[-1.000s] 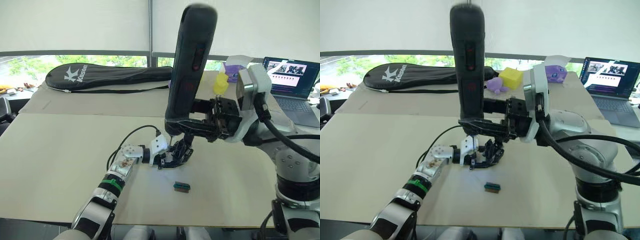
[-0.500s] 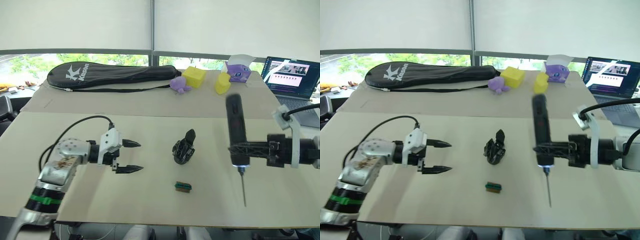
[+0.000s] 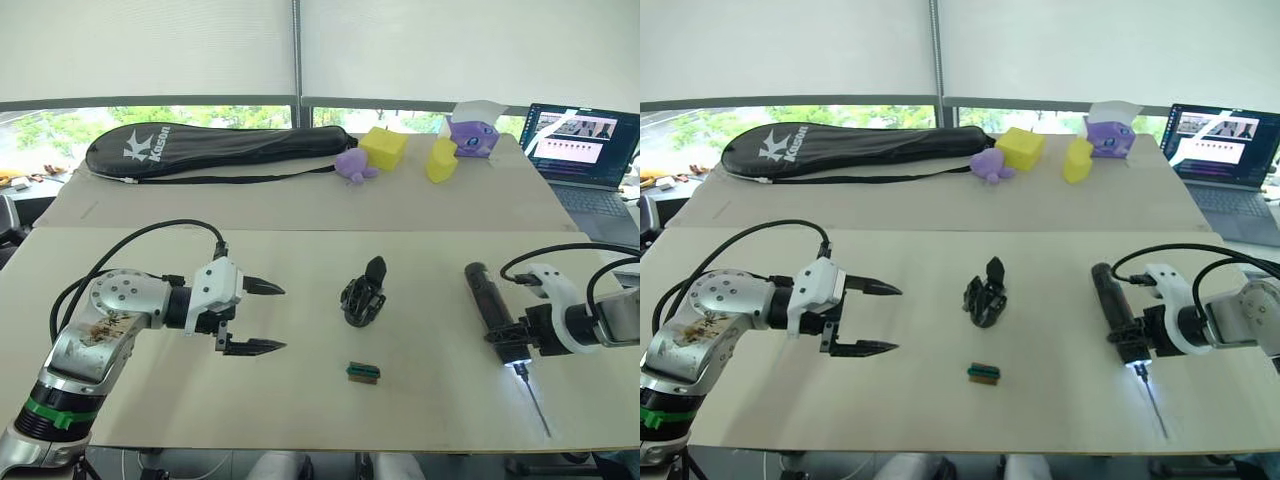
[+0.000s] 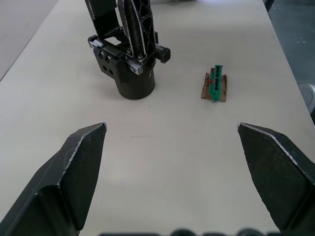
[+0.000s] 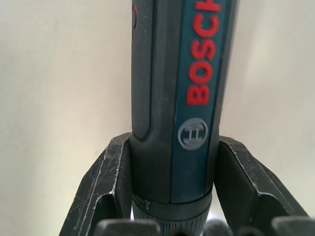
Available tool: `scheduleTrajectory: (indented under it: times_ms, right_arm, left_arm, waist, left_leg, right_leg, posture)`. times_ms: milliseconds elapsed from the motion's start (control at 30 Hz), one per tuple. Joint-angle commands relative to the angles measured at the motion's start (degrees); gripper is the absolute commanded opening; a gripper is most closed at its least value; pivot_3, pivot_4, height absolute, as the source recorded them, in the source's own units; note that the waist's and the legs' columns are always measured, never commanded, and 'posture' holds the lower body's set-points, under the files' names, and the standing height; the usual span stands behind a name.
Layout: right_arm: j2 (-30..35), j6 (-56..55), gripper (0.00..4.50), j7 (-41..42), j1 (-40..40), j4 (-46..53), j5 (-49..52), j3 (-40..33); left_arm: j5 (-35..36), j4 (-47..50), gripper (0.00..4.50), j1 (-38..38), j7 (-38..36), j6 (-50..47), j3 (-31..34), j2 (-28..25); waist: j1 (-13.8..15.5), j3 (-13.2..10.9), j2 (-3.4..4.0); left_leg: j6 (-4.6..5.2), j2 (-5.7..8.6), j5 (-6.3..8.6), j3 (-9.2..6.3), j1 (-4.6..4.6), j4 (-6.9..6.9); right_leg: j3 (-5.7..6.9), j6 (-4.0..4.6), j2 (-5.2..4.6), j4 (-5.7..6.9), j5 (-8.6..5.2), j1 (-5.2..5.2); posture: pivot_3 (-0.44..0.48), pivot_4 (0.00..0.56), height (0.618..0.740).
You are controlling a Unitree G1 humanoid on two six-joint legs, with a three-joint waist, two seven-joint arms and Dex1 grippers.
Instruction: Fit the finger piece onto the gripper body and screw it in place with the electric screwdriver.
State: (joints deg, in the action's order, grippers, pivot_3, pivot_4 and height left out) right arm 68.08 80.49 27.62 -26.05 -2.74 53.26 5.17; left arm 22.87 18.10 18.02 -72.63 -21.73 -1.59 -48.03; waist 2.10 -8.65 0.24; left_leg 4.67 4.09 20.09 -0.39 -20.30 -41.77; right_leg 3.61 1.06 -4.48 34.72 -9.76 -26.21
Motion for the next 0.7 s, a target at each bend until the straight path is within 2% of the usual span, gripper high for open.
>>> scheduleTrajectory:
  times_ms: [33, 100, 267, 333, 433, 467, 533, 600, 633, 700]
  right_arm:
    - [-0.72, 0.76, 3.63, 1.35, 0.88, 0.94, -2.73, -2.14]
    - [-0.23, 0.97, 4.39, 2.41, 1.17, 1.99, -3.00, -4.29]
    - [7.42, -3.96, 4.45, 9.97, 4.77, 9.31, -3.31, -15.44]
    - [9.49, -11.56, 4.45, 20.37, 10.52, 11.21, -4.79, -25.05]
    - [8.85, -36.12, 4.45, 43.16, 28.29, 11.22, -17.20, -38.95]
    - [7.76, -46.44, 4.45, 50.01, 34.19, 8.06, -21.83, -41.63]
    - [7.04, -61.69, 4.45, 54.80, 39.92, -2.18, -28.81, -42.21]
    - [6.01, -76.16, 4.45, 54.23, 38.68, -12.42, -33.53, -40.11]
    - [5.24, -79.91, 4.45, 53.55, 36.09, -16.91, -34.16, -39.09]
    - [4.14, -80.26, 4.45, 54.28, 31.64, -22.66, -32.83, -38.27]
  left_arm:
    - [1.36, 1.17, 4.50, 0.51, 0.27, -0.56, 1.61, -1.29]
    - [1.65, 0.53, 4.50, 0.33, -0.11, -1.09, 2.16, -1.97]
    - [4.60, -1.07, 4.50, -3.14, -0.73, -7.56, 6.19, -6.73]
    - [7.63, -2.32, 4.50, -7.46, -3.62, -10.70, 10.75, -10.35]
    - [9.14, -5.52, 4.50, -13.84, -7.91, -12.06, 16.47, -15.25]
    - [8.34, -7.11, 4.50, -15.21, -8.39, -10.90, 17.43, -16.17]
    - [4.86, -11.98, 4.50, -16.02, -6.94, -5.88, 18.33, -16.52]
    - [0.39, -17.95, 4.50, -14.09, -2.80, 1.54, 18.26, -14.76]
    - [-1.77, -21.80, 4.50, -12.33, -0.29, 5.17, 18.07, -13.91]
    - [-1.35, -24.63, 4.50, -11.12, 0.71, 6.00, 19.14, -12.89]
  waist:
    - [0.05, 0.00, -0.11]
    - [0.04, -0.01, -0.19]
    - [-0.01, -0.25, 0.22]
    - [-0.07, -0.28, 0.18]
    - [-0.40, -0.28, 0.12]
    - [-0.22, -0.28, 0.09]
    - [0.17, -0.29, 0.11]
    - [0.21, -0.33, 0.16]
    - [0.10, -0.33, 0.18]
    - [-0.28, -0.41, 0.12]
  left_leg:
    - [0.00, 0.00, 0.00, -0.01, 0.03, -0.01]
    - [0.00, 0.00, 0.00, -0.01, 0.02, -0.04]
    - [0.00, 0.03, 0.00, 0.01, -0.08, -0.03]
    - [-0.04, 0.01, -0.02, -0.02, -0.03, 0.00]
    - [-0.09, -0.06, -0.03, -0.10, 0.08, 0.18]
    - [-0.09, -0.06, -0.03, -0.13, 0.08, 0.18]
    - [-0.08, -0.03, -0.01, -0.16, 0.13, 0.14]
    - [-0.06, 0.12, 0.00, -0.13, 0.16, 0.10]
    - [-0.11, 0.15, 0.03, -0.05, 0.17, 0.09]
    - [-0.38, 0.18, 0.15, 0.09, 0.42, 0.11]
  right_leg:
    - [0.00, -0.02, 0.00, -0.02, 0.01, 0.05]
    - [0.00, -0.06, 0.00, -0.04, 0.04, 0.07]
    - [-0.01, -0.09, 0.05, 0.01, 0.02, -0.12]
    - [0.03, -0.13, 0.10, 0.04, -0.04, -0.12]
    - [0.07, -0.26, 0.18, 0.00, -0.15, -0.04]
    - [0.11, -0.34, 0.18, -0.01, -0.20, -0.02]
    - [0.12, -0.47, 0.15, -0.08, -0.28, 0.15]
    - [0.02, -0.51, 0.04, -0.19, -0.27, 0.28]
    - [-0.06, -0.56, 0.04, -0.30, -0.24, 0.32]
    - [-0.17, -0.52, 0.05, -0.37, -0.07, 0.48]
  posture:
    - [0.000, 0.150, 0.740]
    - [0.000, 0.150, 0.740]
    - [0.000, 0.150, 0.740]
    - [0.000, 0.150, 0.740]
    - [0.000, 0.150, 0.740]
    - [0.000, 0.150, 0.740]
    - [0.000, 0.150, 0.740]
    - [0.000, 0.150, 0.740]
    - [0.000, 0.150, 0.740]
    - [0.000, 0.150, 0.740]
